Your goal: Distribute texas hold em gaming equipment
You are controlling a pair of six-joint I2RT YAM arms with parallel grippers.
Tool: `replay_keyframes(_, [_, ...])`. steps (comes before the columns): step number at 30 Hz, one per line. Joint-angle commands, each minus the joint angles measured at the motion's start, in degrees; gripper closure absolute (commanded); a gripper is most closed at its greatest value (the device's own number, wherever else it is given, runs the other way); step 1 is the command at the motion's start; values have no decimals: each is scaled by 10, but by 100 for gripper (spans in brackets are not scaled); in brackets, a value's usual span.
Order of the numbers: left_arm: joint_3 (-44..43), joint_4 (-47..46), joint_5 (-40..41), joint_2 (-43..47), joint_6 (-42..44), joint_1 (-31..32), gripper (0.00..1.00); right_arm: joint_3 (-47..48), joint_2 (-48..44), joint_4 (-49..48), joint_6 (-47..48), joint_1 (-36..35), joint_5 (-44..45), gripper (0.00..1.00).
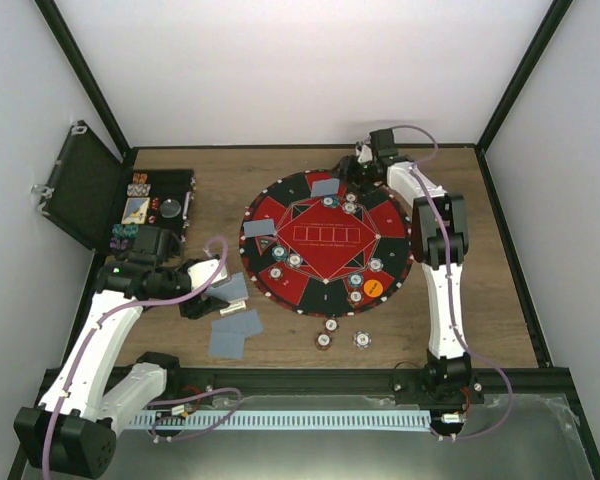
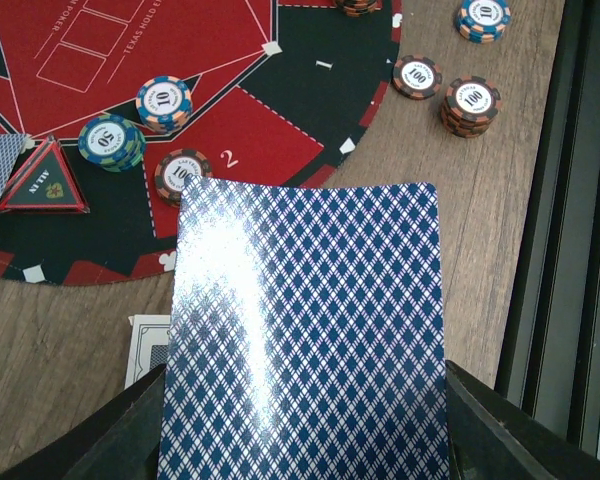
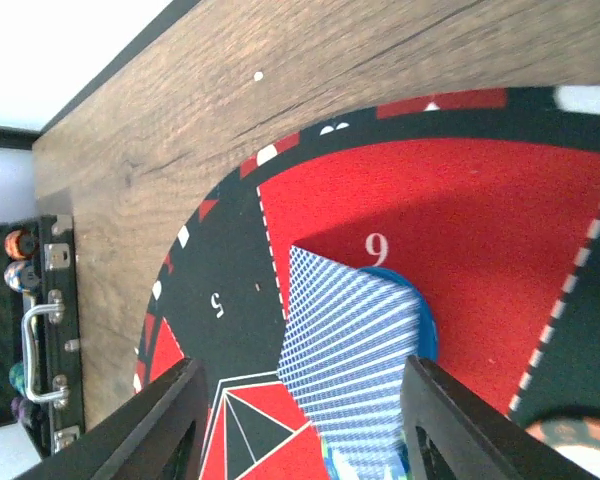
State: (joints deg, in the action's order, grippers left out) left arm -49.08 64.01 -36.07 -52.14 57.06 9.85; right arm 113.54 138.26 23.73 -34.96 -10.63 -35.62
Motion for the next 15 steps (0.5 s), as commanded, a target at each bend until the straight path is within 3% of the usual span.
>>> replay_keyframes(1, [-12,2,-24,4,5,-1,96,2,-68,60,44,2,78,38])
replay_keyframes(5, [-13,2,-24,9,3,-1,96,-78,-152,47,48,2,107,26])
replay_keyframes(9, [-13,2,-23,13,1,-1,96,-221,-266,-31,15,-16,56,17])
replay_keyframes(15, [-15,0,-25,14,2,-1,96,-435,-423,-138,-59,-133,-26,4])
